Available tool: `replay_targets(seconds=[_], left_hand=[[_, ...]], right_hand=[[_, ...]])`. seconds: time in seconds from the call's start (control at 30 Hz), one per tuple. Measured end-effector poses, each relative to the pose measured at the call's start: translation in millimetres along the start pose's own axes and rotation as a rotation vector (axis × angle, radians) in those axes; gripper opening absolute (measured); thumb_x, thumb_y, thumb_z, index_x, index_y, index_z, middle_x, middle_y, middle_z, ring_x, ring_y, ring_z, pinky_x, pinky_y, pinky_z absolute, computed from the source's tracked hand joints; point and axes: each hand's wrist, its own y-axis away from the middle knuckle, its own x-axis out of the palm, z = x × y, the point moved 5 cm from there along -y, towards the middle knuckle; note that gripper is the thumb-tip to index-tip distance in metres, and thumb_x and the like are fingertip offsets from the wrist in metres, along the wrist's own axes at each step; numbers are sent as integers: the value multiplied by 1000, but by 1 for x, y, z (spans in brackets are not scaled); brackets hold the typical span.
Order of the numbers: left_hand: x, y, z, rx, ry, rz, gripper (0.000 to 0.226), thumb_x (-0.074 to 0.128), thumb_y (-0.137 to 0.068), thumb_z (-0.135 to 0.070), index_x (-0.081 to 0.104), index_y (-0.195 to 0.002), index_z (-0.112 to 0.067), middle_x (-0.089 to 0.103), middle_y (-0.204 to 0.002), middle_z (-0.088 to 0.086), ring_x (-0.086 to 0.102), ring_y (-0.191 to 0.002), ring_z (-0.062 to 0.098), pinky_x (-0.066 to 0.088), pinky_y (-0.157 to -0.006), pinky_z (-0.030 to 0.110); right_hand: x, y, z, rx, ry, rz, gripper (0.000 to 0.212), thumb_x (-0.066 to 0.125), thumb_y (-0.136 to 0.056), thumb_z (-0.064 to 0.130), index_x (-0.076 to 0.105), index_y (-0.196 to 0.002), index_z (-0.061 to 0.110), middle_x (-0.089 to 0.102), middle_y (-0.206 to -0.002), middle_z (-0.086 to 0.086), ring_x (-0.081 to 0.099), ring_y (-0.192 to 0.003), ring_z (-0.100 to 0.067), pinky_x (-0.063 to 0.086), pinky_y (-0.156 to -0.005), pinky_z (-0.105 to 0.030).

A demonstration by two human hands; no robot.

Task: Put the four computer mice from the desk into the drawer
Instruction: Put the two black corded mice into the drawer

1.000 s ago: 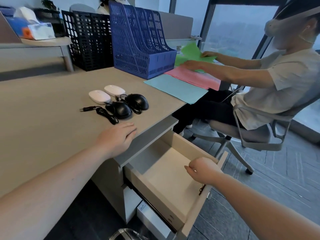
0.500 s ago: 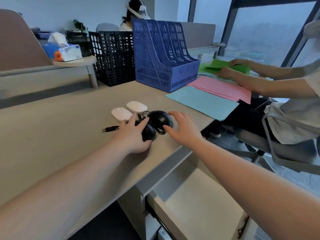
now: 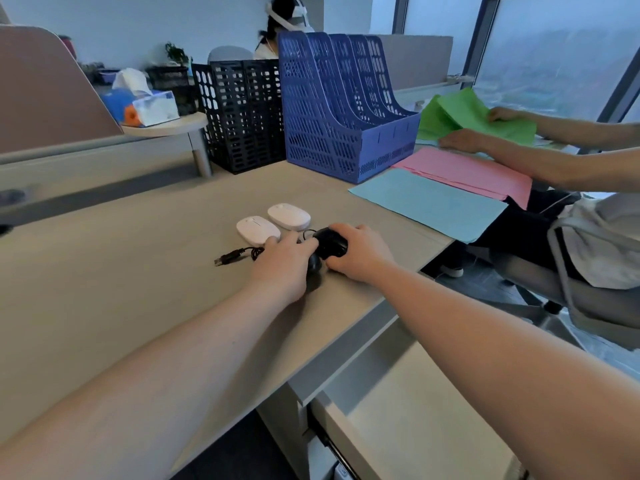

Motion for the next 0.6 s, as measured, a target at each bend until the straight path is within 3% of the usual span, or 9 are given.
replay_targets(seconds=[0.2,0.43,0.6], left_hand=[[-10,25,-14,2,75,-73,52,45,-80,4,47,-125,-23,46,-124,8,41,-110,35,45,-86,46],[-38,62,-78,73,37,-78,47,51,-80,4,48,-121,-20,46,-122,7,39,-113,33,47,-85,46],[-54,92,-133,155,39,-114,38,47,-80,5,49,-110,-18,46,-113,10,39,-106,33,47,-73,45]], right_hand=[[-21,41,-24,58,-106,-52,67,64,-75,34,41,-139,36,54,-120,-10,55,-111,-29,48,-93,-34],[-66,117,-63,117,-177,-95,65,66,-74,29,47,-136,31,62,-116,-9,58,-109,-26,50,-91,-32],[-96,168,-87,141,-182,-124,63,68,-75,25,49,-136,25,64,-123,-5,61,-108,-22,45,-87,-25]])
